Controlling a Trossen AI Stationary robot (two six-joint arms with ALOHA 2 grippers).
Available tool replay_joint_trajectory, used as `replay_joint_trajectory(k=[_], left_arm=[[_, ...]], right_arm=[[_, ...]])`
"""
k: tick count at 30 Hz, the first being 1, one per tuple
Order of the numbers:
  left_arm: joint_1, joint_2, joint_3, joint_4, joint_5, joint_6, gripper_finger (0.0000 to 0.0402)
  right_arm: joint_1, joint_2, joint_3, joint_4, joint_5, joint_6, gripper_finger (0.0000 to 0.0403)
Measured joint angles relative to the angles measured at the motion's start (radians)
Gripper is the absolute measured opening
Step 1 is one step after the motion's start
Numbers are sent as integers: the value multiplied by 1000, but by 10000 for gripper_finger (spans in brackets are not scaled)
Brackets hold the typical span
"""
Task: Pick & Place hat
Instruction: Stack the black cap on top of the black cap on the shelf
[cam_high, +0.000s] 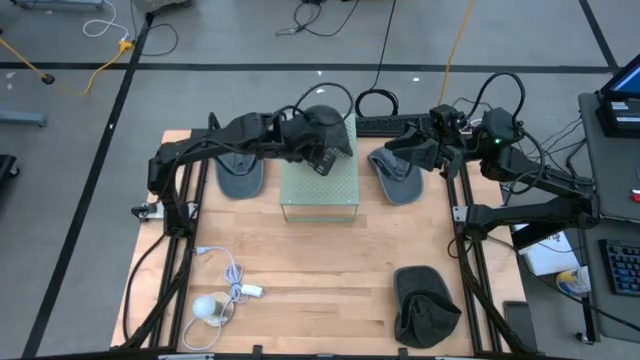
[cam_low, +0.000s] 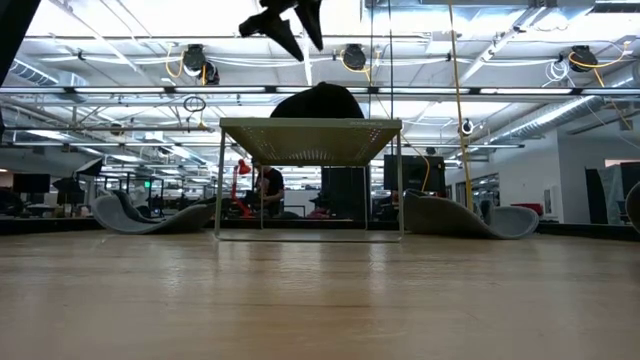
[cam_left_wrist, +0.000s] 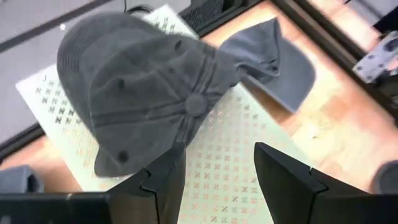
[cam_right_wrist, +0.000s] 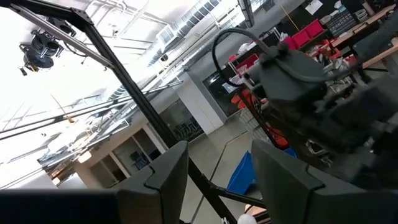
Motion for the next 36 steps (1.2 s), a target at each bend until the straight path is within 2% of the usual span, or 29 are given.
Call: replay_joint_trajectory(k=[7,18,26,31,36], left_arm=[[-18,-70,-1,-45,43,121,196],[-55,-219,0,-86,162,418,176],[-92,-334,0,-94,239,518,175],[-105,-408,0,-90,282,530,175],[-127,-471,0,-88,342,554,175]], right_arm=[[-2,0,0,-9,-2,-23,171],[-2,10,-11,-23,0,-84,171],[-2,12,-103,-9,-2,-89,171],[-2,12,-195,66,-4,-71,171],[-2,25,-233,67,-7,-18,175]])
